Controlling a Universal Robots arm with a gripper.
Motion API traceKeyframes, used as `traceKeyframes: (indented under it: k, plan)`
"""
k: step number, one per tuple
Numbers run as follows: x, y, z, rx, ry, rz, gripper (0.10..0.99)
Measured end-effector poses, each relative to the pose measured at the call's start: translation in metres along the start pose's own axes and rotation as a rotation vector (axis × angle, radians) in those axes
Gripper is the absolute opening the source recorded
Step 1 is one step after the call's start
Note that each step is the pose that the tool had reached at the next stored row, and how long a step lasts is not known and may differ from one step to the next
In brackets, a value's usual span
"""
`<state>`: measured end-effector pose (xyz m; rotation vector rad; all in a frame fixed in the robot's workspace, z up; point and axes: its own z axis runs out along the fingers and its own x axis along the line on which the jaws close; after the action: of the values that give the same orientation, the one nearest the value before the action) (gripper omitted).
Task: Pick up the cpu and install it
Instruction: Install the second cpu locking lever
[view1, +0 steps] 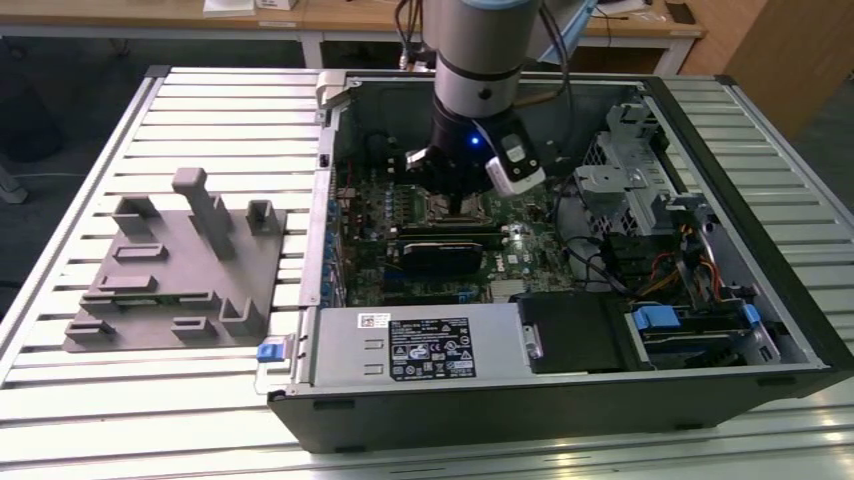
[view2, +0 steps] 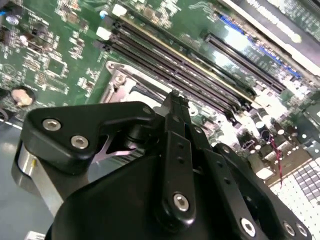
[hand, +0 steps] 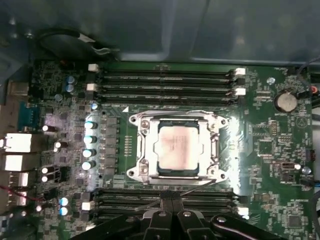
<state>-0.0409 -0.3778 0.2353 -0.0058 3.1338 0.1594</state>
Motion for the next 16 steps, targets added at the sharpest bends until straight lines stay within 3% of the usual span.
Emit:
traceKeyframes:
  k: [3,10,16]
  plan:
    - [0.0052,-0.0002,0.0017,0.000,0.0000,0.000,0.106]
    - [0.0058,-0.0016,0.0137,-0.002,0.0010,0.000,0.106]
    - [0.0059,-0.0076,0.0156,-0.032,0.0015,0.000,0.106]
